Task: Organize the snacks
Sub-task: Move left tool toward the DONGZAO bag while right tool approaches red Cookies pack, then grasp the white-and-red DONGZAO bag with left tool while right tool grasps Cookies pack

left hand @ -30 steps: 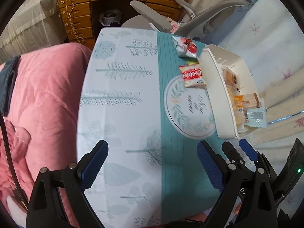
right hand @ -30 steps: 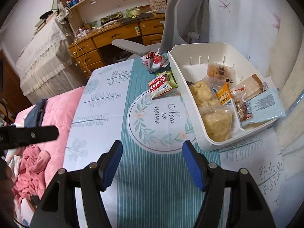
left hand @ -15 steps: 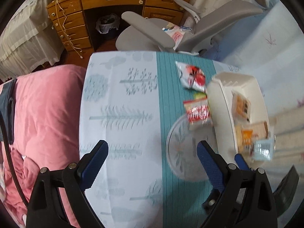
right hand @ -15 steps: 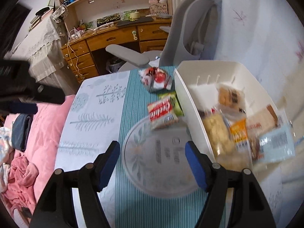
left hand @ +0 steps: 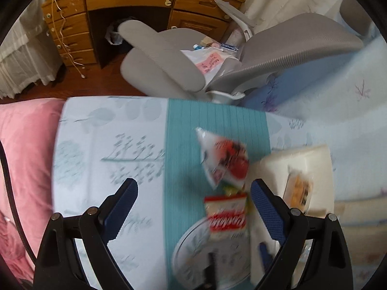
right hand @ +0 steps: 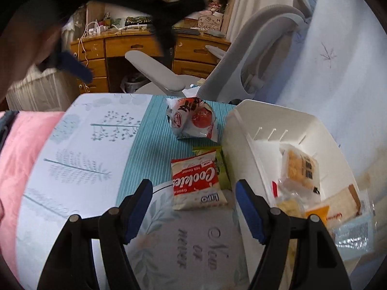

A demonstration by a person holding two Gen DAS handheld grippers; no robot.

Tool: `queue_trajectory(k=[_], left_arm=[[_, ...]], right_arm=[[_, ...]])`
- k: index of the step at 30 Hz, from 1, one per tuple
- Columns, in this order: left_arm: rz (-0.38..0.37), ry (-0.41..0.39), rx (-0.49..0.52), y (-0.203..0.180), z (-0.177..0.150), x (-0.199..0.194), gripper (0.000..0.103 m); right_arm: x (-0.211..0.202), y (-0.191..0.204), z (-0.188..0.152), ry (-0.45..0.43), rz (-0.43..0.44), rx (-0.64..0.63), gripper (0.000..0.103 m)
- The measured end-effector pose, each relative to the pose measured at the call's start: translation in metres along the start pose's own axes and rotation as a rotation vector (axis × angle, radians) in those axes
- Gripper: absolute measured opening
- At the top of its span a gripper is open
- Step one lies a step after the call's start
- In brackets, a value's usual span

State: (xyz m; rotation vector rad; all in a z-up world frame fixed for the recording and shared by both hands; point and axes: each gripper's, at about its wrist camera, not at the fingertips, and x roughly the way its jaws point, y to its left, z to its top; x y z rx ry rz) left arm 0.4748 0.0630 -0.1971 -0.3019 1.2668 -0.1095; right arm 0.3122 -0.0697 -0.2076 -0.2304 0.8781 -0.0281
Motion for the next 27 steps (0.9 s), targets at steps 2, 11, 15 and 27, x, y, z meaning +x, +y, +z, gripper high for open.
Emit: queue_trajectory(k=[2, 11, 15, 27], left_arm=[[-0.013, 0.008, -0.011, -0.004, 0.01, 0.015, 0.094], [-0.065, 0.117, 0.014, -0.012, 0.029, 0.068, 0.094], [-0.091, 0.13, -0.013, -0.002, 0.038, 0.08, 0.094], [-0.244, 0.245, -0.043, -0.003, 0.04, 0.122, 0.077]], right_arm=[[0.01, 0.003, -0.001, -0.003, -0.013, -0.02, 0.071], [0.037, 0.005, -0.002, 0.018, -0.072, 0.005, 0.071], [0.039, 0.009, 0.001, 0.007, -0.082, 0.015, 0.071], [0.046, 0.009, 0.004, 0.045, -0.129, 0.025, 0.071]])
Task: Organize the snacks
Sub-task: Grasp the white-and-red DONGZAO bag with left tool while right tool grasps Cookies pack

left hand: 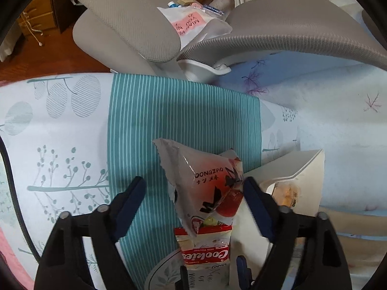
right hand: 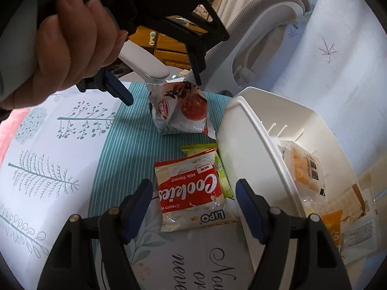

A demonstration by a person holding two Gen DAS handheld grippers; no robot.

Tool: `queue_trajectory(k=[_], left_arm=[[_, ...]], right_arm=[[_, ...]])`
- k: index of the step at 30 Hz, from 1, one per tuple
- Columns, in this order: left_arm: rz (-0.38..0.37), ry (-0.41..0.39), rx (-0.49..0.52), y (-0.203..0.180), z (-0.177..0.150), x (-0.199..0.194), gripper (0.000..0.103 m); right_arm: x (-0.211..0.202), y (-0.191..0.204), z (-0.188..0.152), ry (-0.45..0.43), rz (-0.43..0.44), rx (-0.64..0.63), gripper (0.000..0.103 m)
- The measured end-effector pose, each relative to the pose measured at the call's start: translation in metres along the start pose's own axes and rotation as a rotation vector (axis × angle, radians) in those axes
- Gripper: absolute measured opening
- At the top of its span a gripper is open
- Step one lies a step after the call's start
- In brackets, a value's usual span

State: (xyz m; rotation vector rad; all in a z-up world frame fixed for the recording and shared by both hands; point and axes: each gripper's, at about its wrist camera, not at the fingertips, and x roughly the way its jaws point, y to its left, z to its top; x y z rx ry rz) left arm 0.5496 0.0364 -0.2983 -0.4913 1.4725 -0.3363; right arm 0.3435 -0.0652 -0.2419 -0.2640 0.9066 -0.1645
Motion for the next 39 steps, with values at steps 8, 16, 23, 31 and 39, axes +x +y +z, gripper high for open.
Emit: queue_trajectory(k=[8, 16, 23, 31, 39], left_arm=[[-0.092, 0.017, -0.042, 0.002, -0.001, 0.003, 0.053], [-0.092, -0.027, -0.117, 0.021, -0.006, -0.018, 0.042], [-0.105, -0.106, -0.158, 0.037, -0.015, -0.06, 0.042], [-0.1, -0.166, -0.193, 0.054, -0.039, -0.102, 0.042], [-0.07, -0.16, -0.216, 0.07, -0.083, -0.128, 0.042]], right_arm=[[0.0, -0.006, 0.002, 0.023, 0.058, 0.044, 0.071], [0.01, -0.003, 0.003, 0.046, 0.064, 0.006, 0.071], [0.026, -0.003, 0.003, 0.087, 0.078, -0.039, 0.062], [0.024, -0.004, 0.001, 0.087, 0.1, -0.079, 0.049], [0.004, 0.003, -0.007, 0.097, 0.121, -0.128, 0.048]])
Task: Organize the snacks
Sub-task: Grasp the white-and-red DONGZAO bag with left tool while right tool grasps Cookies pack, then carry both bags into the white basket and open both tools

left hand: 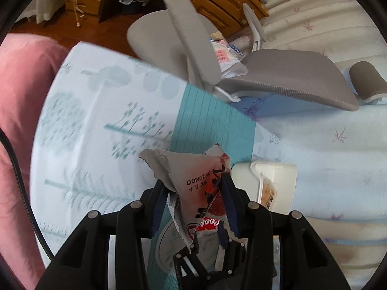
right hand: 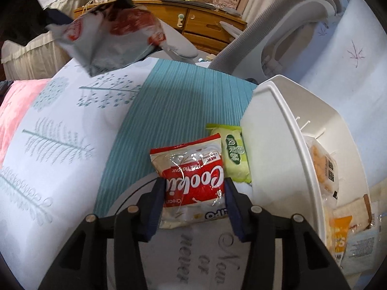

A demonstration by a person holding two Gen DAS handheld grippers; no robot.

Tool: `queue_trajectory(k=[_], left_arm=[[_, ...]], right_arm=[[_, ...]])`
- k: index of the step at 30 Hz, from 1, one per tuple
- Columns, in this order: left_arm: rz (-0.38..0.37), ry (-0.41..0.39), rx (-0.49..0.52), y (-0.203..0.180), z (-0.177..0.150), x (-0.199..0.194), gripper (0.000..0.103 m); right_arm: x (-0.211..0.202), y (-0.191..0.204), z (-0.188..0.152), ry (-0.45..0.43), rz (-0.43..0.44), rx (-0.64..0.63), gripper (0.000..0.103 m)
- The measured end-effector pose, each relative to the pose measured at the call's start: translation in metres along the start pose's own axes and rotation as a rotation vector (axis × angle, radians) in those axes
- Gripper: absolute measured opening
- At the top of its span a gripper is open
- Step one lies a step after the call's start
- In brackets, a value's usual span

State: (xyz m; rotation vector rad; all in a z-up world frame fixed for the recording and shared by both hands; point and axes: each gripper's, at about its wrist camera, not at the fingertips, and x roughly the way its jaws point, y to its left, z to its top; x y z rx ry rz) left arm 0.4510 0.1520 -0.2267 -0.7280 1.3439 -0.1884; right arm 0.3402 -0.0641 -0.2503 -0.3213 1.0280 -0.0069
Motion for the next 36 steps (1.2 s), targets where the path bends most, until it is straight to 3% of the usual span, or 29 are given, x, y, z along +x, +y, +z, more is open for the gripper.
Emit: queue_trajectory(k=[9, 17, 24, 30, 36], left_arm=[[-0.001, -0.017, -0.054, 0.036, -0.059, -0.053, 0.042], [0.028, -0.128, -0.032, 0.052, -0.113, -0.107, 0.042], [0.036, -0.219, 0.1, 0.041, -0.159, -0.134, 0.042], [0.006, -0.252, 0.189, 0.022, -0.206, -0.139, 0.042], [-0.004, -0.234, 0.233, -0.013, -0.248, -0.13, 0.042]], right_arm=[[-0.054, 0.017, -0.017, 0.021, 0.064, 0.004, 0.048], [-0.116, 0.026, -0.043, -0.003, 0.078, -0.004, 0.048], [-0.163, 0.006, -0.061, -0.054, 0.049, 0.026, 0.048], [-0.188, -0.023, -0.076, -0.087, 0.046, 0.066, 0.048], [-0.193, -0.059, -0.093, -0.11, 0.106, 0.102, 0.048]])
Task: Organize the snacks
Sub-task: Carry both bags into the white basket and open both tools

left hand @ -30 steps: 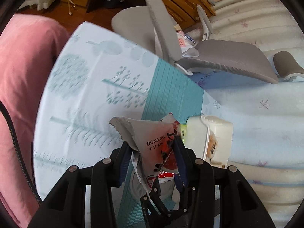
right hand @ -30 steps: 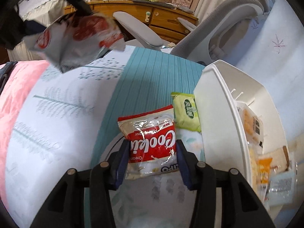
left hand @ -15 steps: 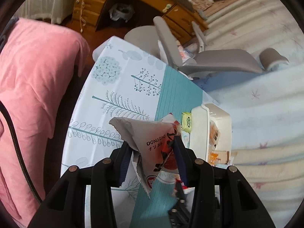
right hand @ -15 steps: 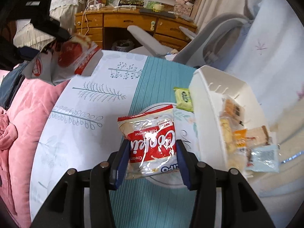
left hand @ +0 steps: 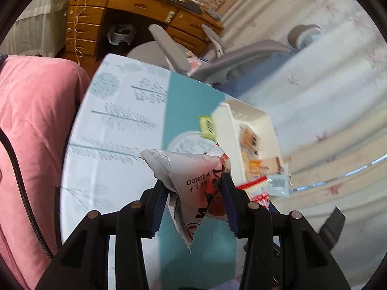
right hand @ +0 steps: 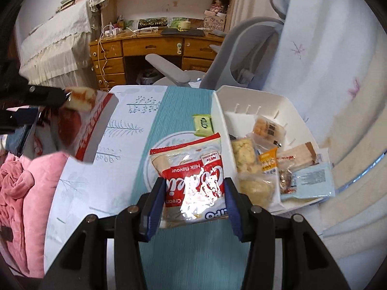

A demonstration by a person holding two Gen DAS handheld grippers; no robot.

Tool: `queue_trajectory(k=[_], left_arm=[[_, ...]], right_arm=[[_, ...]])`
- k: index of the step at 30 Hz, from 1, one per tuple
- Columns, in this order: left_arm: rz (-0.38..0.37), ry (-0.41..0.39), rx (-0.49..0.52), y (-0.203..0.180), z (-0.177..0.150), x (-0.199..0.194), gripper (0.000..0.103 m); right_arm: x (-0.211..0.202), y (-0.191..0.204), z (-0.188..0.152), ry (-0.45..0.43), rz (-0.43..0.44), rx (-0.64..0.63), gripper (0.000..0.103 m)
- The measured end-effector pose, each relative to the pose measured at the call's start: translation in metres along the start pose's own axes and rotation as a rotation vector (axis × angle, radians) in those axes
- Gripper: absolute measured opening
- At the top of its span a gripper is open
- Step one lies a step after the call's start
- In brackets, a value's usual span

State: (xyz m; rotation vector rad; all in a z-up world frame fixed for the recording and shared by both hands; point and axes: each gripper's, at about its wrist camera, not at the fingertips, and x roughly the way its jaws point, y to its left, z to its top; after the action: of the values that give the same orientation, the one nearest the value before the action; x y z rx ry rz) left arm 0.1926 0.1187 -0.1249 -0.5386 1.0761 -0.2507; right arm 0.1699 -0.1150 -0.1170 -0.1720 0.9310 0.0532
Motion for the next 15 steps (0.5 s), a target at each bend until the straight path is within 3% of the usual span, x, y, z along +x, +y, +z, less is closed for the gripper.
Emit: queue_trajectory(k=[15], left_arm=[[-0.014, -0.051, 0.002, -0.117, -0.04, 0.049, 0.042]], right_arm=[[-0.002, -0.109, -0.02, 0.016, 0.121, -0.045, 0.048]])
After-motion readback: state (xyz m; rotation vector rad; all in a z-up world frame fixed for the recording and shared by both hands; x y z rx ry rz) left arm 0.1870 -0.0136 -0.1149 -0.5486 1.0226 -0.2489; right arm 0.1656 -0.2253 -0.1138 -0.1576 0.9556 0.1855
